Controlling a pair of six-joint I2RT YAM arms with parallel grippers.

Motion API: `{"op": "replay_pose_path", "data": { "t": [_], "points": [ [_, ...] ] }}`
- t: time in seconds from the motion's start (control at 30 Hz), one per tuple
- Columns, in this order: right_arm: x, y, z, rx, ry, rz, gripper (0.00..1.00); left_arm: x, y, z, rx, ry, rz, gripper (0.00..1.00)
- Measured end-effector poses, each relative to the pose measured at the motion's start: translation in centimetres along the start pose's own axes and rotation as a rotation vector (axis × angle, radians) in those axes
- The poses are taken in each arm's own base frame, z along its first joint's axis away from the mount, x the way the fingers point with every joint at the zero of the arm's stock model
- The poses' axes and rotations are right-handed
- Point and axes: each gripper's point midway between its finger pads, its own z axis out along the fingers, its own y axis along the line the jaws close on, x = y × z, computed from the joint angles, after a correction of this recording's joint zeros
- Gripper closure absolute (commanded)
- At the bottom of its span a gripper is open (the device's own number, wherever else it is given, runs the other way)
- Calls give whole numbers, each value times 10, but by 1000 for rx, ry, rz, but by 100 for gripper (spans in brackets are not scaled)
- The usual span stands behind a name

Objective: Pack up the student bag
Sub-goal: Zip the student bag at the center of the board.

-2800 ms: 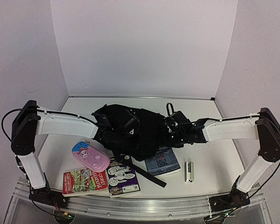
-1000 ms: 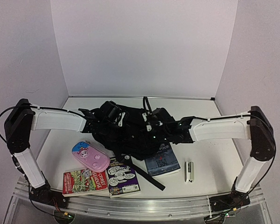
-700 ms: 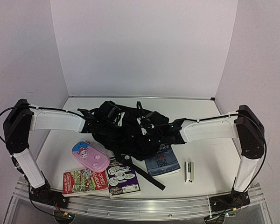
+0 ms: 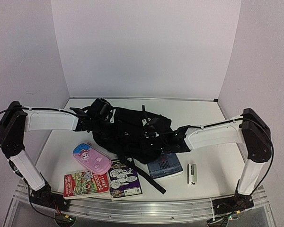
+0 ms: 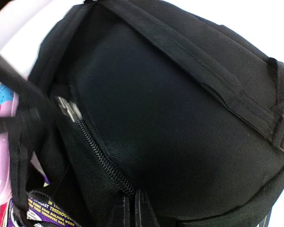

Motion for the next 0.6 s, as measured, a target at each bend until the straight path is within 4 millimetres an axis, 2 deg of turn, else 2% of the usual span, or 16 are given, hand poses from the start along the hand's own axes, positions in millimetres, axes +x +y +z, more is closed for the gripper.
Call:
{"op": "replay_pose_path", "data": {
  "t": [0.17, 0.33, 0.4, 0.47, 0.5, 0.57, 0.6],
  "points": [
    [10, -13, -9, 29, 3, 34, 100, -16, 44, -14, -58, -25, -89, 100],
    [5, -10, -11, 15, -20, 62, 100, -15, 48, -19, -39, -8, -113, 100],
    [5, -10, -11, 15, -20, 65, 100, -16, 46, -20, -28, -7, -113, 94],
    [5, -10, -11, 17, -20, 68, 98, -16, 45, -22, -19, -6, -115, 75],
    [6, -11, -11, 21, -17, 67, 88, -17, 46, -23, -21, -8, -115, 60],
    [11, -17, -13, 41, 6, 66, 57, -23, 57, -29, -51, -27, -136, 33],
    [13, -20, -14, 52, 20, 67, 46, -26, 63, -34, -70, -39, -153, 22]
  ]
}}
